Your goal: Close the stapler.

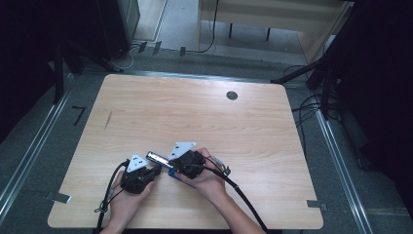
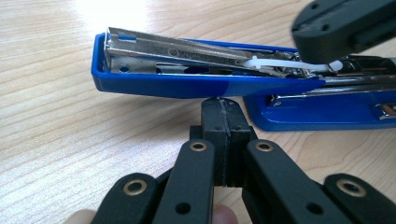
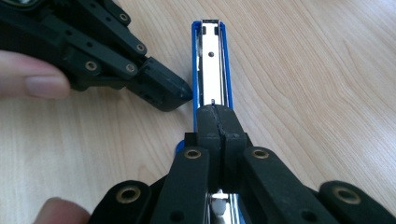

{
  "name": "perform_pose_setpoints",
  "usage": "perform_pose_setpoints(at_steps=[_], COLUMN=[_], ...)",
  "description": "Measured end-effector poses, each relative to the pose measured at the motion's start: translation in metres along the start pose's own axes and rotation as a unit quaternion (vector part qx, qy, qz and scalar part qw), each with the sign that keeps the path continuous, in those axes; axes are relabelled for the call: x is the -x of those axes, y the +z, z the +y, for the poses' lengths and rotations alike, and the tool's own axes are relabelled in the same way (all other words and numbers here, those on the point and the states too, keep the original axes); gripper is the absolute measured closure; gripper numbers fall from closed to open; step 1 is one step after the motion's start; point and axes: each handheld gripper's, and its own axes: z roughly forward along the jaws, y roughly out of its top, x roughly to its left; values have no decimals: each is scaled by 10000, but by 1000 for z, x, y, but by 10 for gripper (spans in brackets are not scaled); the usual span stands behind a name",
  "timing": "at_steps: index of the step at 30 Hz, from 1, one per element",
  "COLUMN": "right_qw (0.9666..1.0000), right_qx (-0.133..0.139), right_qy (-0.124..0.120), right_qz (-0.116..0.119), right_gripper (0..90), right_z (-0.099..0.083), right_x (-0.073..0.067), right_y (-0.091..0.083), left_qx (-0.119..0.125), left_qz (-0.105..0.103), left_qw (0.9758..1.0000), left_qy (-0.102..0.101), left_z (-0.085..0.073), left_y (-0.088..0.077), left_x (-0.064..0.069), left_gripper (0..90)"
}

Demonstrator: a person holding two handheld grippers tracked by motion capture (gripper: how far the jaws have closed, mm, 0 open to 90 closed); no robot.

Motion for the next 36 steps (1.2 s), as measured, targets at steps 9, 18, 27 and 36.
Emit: perform_pose_setpoints(at_steps=[9, 18, 27, 36], right_qw=[10000, 10000, 10000, 9999], right_qx=[-75, -29, -5, 148], right_qy=[-15, -81, -66, -43], right_qz=[-22, 0, 5, 21], right_gripper=[900, 900, 900, 900], right_z=[6, 9, 9, 11], right_x=[4, 4, 3, 3], right_y=[9, 11, 11, 5], left_qx=[-68, -22, 42, 296], left_qz=[28, 23, 36, -8], left_qw=[10000, 10000, 10000, 9995], left_qy=[-46, -25, 74, 104], left_z=[3, 3, 3, 5], left_y=[4, 3, 3, -2], left_x=[-2, -1, 1, 3], left_gripper=[900, 900, 900, 900])
